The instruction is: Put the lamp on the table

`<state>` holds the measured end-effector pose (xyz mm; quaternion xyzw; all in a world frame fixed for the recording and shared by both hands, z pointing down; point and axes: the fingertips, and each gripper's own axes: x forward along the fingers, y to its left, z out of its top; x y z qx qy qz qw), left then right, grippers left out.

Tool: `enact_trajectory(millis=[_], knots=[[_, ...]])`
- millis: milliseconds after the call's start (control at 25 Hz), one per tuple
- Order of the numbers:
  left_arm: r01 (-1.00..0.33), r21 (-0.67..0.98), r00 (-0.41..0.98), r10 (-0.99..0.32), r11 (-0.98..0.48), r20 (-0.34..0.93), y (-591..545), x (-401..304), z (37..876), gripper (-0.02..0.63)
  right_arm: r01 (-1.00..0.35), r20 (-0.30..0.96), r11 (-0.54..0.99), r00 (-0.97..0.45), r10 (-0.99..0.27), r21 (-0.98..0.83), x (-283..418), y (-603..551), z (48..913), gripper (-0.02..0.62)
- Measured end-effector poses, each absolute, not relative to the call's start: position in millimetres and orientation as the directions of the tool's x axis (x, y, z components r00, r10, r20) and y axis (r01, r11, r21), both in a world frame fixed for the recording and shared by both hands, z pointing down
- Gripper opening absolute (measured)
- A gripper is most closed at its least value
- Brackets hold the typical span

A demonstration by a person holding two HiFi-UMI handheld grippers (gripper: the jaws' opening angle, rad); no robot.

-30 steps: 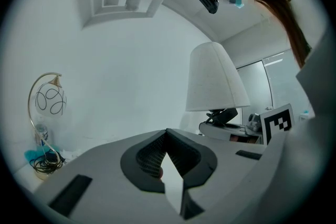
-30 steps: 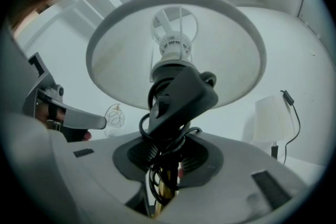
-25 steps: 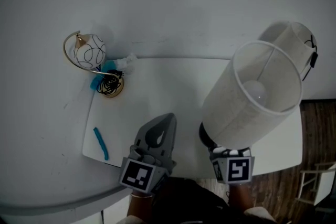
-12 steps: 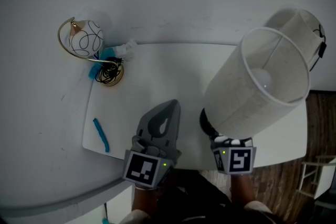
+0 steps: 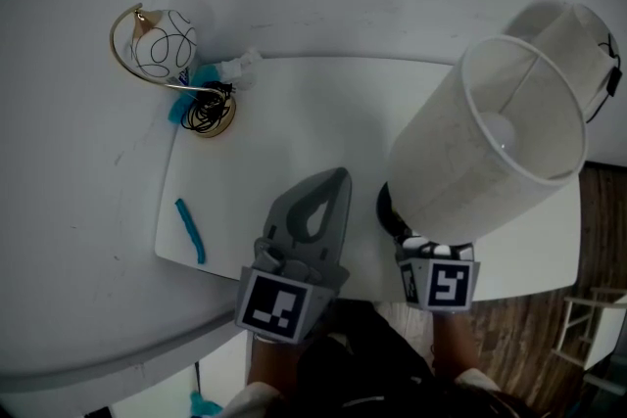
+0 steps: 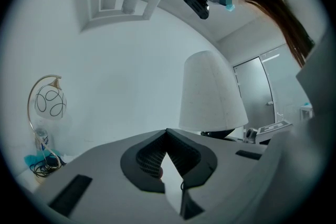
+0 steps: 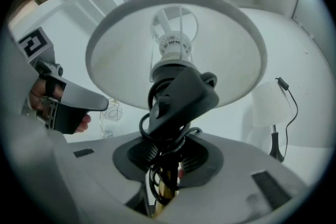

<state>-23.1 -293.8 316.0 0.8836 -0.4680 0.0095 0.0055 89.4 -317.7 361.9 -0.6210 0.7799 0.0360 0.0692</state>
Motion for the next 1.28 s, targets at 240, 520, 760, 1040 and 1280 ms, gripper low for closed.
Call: enact_trajectory(millis=[240, 520, 760, 1040, 1280], knots=[[-0.82, -0.014, 0.573, -0.82, -0.573, 0.009, -288, -17, 315, -0.002, -0.977, -0.14, 0.212, -0.204, -0.969, -0.04, 93, -316, 373, 0.104], [-0.824, -0.002, 0.567, -0.824, -0.567, 0.012, -283, -18, 320, -0.002, -0.977, -0.144, 0.209, -0.201, -0.969, -0.041, 91, -312, 381, 0.104], [-0.835, -0.001, 0.55, -0.835, -0.55, 0.005, -277, -22, 323, -0.002, -0.976, -0.133, 0.213, -0.206, -0.969, -0.041, 88, -308, 390, 0.104], [-0.84, 0.001, 0.543, -0.839, -0.543, 0.017, -274, -23, 328, -0.002, -0.974, -0.135, 0.226, -0.219, -0.966, -0.035, 84, -306, 397, 0.104], [-0.842, 0.009, 0.54, -0.842, -0.54, 0.011, -277, -25, 331, -0.002, -0.972, -0.136, 0.234, -0.228, -0.964, -0.032, 81, -307, 403, 0.104]])
